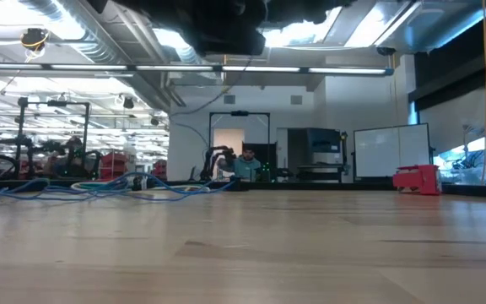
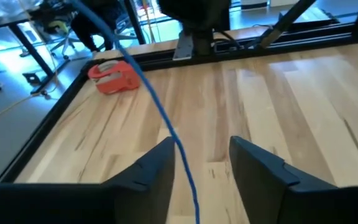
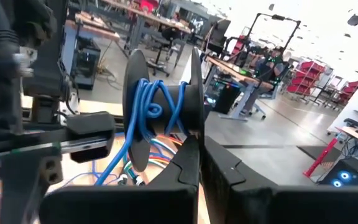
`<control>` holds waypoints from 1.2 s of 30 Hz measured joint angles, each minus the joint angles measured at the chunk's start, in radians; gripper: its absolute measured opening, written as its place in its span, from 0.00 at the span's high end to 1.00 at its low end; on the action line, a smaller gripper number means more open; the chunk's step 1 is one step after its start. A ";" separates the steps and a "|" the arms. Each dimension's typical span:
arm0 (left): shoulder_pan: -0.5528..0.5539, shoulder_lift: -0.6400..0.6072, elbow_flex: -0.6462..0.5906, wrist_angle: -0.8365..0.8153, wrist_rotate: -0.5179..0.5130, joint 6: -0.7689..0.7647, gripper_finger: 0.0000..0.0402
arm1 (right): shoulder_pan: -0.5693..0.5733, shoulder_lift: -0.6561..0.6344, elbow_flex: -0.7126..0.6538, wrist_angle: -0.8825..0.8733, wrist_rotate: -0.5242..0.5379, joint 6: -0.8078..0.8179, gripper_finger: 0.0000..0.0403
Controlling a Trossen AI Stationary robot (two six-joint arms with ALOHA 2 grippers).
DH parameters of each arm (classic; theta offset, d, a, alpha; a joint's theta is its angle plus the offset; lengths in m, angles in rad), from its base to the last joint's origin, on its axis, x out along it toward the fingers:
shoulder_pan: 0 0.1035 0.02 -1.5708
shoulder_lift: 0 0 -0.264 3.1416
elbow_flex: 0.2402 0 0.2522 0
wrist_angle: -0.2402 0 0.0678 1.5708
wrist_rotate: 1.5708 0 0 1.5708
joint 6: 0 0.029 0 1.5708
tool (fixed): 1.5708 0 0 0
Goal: Coil cords
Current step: Coil the blue wire onto the spool
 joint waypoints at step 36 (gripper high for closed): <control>0.031 0.035 0.001 -0.041 0.000 -0.055 0.86 | 0.000 0.008 -0.062 0.130 -0.078 0.044 0.98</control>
